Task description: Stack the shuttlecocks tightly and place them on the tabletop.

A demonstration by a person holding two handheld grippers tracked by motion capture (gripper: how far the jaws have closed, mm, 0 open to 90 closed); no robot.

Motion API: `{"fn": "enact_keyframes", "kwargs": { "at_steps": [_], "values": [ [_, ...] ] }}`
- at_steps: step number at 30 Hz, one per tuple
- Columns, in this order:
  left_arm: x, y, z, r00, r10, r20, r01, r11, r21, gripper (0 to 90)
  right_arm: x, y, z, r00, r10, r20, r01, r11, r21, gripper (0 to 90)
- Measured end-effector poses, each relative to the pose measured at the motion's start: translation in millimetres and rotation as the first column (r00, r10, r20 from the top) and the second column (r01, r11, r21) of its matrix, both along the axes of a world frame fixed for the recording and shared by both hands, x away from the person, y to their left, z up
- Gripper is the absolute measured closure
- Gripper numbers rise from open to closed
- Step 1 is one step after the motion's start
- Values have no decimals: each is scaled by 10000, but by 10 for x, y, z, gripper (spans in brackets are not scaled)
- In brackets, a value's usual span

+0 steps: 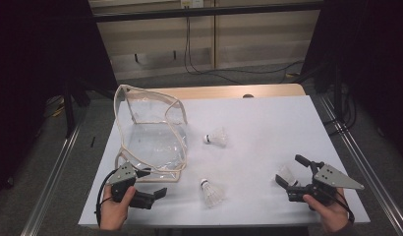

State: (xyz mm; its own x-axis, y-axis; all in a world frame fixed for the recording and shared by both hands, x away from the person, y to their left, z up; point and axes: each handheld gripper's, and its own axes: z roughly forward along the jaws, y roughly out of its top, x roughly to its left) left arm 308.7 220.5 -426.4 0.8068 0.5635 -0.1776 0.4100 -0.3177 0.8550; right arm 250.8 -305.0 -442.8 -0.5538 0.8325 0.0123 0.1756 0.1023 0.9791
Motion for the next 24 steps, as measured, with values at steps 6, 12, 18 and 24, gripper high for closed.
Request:
{"fn": "enact_keyframes", "kwargs": {
  "at_steps": [6,12,18,24],
  "values": [
    [13,-8,-7,10000,16,-21,-16,10000,11,36,10,-1,11,10000,-19,-21,18,9999,-115,41],
    [20,-15,-12,10000,27,-45,-27,10000,19,36,24,0,19,10000,-39,-35,38,9997,-244,41],
    [33,-32,-21,10000,-13,-17,13,10000,50,36,47,2,32,9998,-122,-126,115,9987,-502,41],
    [42,-35,-21,10000,-9,-57,9,10000,62,34,88,8,55,9995,-244,-182,224,9946,-1015,40]
  ]
}}
